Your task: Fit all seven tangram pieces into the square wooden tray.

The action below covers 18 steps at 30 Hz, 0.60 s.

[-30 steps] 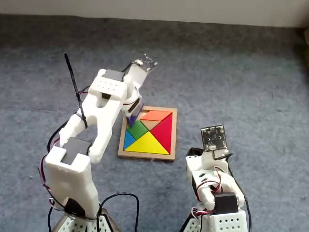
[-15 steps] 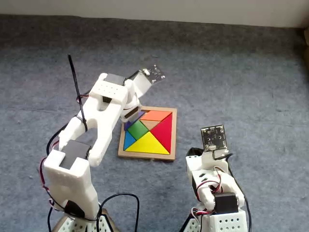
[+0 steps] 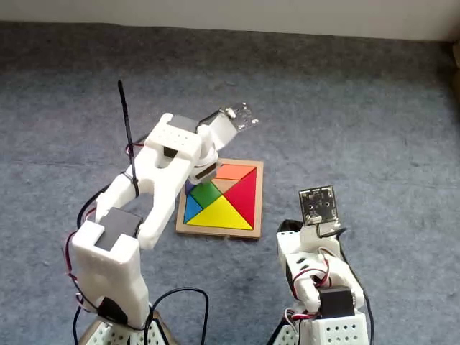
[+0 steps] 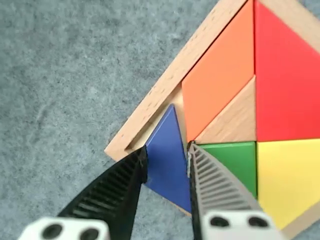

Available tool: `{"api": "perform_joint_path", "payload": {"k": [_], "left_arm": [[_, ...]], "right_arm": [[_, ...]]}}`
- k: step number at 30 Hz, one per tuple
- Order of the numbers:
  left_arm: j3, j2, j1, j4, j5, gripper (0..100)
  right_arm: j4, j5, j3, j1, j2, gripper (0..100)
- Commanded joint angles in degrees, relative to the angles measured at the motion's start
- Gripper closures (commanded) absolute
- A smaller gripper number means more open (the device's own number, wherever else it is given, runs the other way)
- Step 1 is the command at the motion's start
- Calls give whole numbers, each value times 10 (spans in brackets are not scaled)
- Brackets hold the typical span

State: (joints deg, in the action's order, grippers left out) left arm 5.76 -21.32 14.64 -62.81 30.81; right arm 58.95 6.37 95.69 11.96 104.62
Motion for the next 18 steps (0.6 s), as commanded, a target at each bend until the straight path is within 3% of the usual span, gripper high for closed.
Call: {"api": "perform_joint_path", "payload": {"k": [1,18], "left_arm": [[3,2,23,3,-27,850],[102,205,-19,4,-97,850]], "right_arm": [[-4,-1,88,-6,6,993],[-4,-1,88,-6,6,993]]}}
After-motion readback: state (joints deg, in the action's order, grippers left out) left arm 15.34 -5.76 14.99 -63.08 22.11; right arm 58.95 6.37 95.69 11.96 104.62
